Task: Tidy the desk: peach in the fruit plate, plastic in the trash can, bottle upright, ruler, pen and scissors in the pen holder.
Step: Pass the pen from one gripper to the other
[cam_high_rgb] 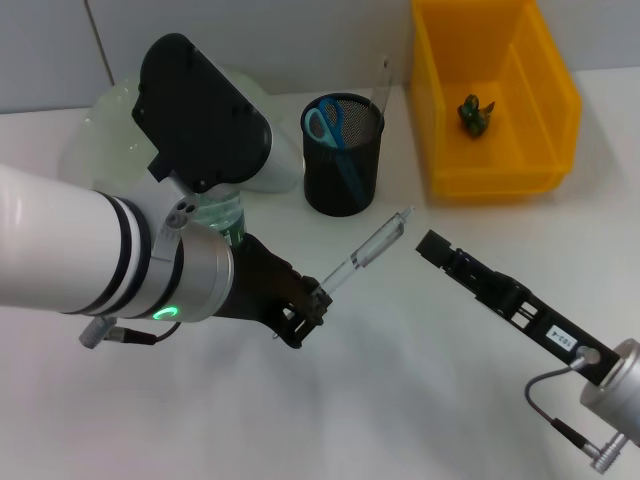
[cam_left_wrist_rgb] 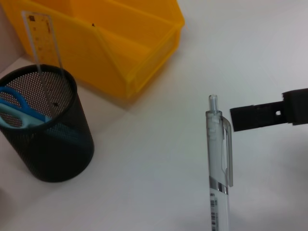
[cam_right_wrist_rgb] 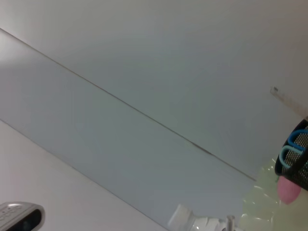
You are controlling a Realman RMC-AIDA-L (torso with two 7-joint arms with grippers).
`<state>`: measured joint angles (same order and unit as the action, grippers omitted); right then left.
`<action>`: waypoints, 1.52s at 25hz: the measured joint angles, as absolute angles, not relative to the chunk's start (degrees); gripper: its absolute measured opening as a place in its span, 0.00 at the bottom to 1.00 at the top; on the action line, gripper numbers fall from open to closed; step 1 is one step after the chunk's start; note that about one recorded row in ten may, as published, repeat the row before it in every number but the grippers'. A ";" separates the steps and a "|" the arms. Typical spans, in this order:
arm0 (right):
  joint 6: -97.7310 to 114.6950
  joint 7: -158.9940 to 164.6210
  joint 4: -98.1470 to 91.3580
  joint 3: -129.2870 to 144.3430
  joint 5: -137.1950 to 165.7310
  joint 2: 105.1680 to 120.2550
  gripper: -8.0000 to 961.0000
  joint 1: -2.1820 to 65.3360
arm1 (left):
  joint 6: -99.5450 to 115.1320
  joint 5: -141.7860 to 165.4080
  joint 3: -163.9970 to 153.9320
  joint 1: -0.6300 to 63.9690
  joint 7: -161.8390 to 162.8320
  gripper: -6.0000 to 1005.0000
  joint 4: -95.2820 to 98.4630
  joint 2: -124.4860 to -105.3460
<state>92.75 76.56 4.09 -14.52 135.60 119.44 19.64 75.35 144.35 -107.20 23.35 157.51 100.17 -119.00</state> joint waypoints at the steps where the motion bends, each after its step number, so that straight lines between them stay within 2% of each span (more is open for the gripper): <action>1: 92.75 76.56 4.09 -14.52 135.60 119.44 0.77 19.64 | 75.34 144.34 -107.25 23.38 157.51 0.14 100.17 -119.00; 27: 87.97 79.53 5.89 -14.55 135.92 119.53 0.76 23.15 | 73.99 142.37 -107.75 23.37 156.24 0.14 99.75 -119.00; 38: 88.39 78.92 5.89 -14.41 136.06 119.48 0.39 23.26 | 74.04 142.38 -107.74 23.37 156.18 0.14 99.67 -118.91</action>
